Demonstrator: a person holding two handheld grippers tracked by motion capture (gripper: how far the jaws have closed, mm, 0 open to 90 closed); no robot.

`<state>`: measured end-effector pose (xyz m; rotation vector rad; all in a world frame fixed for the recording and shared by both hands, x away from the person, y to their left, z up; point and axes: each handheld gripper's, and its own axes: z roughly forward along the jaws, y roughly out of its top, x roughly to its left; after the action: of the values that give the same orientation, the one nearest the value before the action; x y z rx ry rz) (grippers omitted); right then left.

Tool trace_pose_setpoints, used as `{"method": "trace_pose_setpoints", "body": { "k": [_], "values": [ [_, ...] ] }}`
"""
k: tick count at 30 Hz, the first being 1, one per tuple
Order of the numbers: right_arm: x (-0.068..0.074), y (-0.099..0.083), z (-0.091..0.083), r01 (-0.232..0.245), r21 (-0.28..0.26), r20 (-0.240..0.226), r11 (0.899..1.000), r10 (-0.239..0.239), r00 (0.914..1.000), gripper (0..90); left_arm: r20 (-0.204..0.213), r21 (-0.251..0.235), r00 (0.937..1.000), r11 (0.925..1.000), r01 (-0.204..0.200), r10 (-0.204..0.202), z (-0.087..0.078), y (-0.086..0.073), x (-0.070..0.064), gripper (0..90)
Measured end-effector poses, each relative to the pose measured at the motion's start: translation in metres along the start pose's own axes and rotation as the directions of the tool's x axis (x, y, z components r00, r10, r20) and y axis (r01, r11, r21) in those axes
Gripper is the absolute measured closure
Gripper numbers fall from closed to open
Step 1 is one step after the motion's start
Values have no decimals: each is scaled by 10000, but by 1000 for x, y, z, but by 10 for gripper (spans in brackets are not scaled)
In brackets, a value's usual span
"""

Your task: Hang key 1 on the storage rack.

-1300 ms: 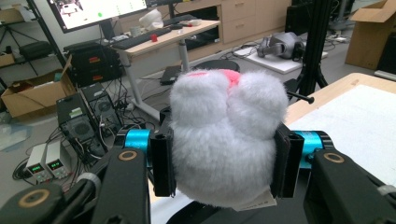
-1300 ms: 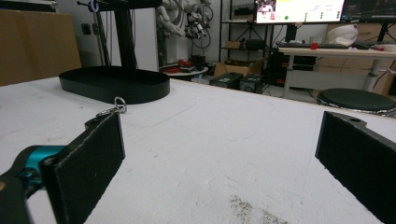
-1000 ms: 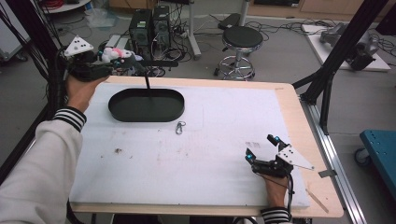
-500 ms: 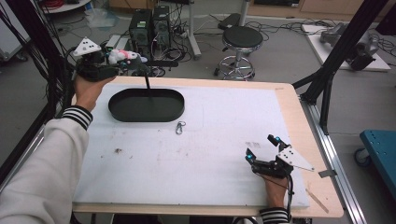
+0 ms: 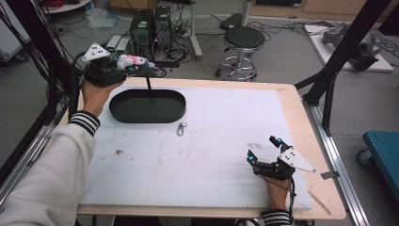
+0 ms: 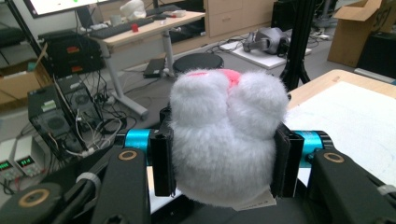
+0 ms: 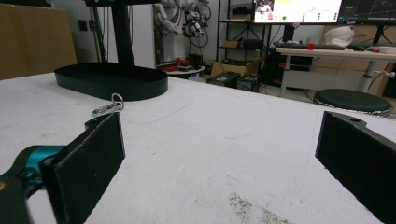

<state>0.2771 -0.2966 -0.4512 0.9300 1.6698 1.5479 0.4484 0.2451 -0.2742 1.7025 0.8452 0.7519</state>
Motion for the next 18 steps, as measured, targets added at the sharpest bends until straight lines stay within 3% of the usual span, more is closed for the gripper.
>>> {"method": "trace_pose_setpoints", "body": {
  "k": [18],
  "values": [
    [2, 0, 0, 56, 82, 23, 10000, -57, 10000, 6, -24, 281, 10000, 9996, 82, -82, -4, -28, -8, 537]
  ]
}}
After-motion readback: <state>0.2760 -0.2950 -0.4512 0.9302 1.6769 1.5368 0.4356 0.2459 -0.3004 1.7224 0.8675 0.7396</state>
